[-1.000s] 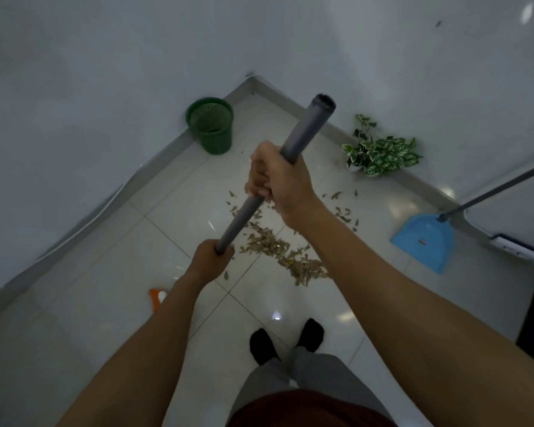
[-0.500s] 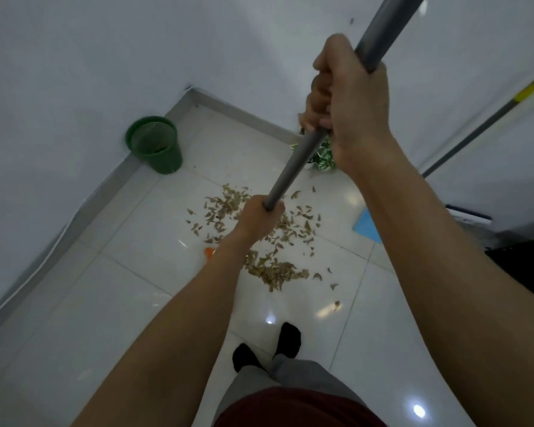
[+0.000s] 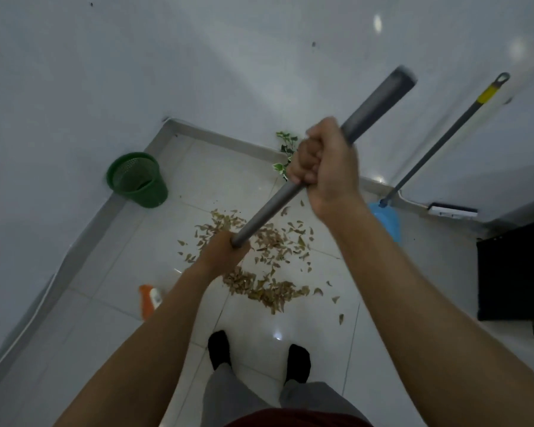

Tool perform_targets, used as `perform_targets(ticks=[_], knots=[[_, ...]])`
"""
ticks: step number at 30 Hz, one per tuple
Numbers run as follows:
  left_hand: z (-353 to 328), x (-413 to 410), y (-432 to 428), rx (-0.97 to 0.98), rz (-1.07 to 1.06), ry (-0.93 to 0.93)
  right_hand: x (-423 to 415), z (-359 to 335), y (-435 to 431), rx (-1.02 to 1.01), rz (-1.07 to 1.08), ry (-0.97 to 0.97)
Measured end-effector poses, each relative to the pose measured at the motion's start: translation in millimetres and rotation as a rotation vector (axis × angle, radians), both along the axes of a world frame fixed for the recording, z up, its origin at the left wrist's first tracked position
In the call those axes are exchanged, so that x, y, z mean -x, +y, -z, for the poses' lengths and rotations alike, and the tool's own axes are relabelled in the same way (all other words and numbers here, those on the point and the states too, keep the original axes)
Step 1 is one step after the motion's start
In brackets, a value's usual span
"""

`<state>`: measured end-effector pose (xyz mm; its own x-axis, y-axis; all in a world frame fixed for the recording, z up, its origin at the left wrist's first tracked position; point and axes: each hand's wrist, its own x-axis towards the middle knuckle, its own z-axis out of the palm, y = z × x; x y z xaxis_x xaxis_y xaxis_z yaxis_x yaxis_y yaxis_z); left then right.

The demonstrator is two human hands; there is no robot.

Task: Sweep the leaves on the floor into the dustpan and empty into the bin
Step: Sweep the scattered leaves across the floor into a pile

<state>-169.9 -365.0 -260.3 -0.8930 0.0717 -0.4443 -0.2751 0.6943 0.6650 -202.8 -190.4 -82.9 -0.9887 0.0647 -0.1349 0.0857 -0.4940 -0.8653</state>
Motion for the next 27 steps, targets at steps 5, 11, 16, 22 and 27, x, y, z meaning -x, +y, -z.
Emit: perform_targets(ticks=[5,11,16,22,27], knots=[[27.9,-8.5,-90.0,0.143,0.051,-0.094,-6.1,54.4,-68.8,0.077,-0.025,-0.115],[59.5,-5.8,-181.6,0.255,0.066,-0.179,-12.8,95.0,-152.8,0.040,-0.093,-0.230],[73.0,13.3,-206.4,0.249,0.094,-0.188,-6.6,99.1,-189.1,-0.053,-0.074,-0.196],[60.9,48.2,-156.0,0.102,0.188,-0.159,5.6,71.2,-155.1,-0.135,0.092,-0.144],[42.9,63.1,-86.8,-0.014,0.287,-0.102,1.0,36.8,-105.9,-0.112,0.313,-0.079]])
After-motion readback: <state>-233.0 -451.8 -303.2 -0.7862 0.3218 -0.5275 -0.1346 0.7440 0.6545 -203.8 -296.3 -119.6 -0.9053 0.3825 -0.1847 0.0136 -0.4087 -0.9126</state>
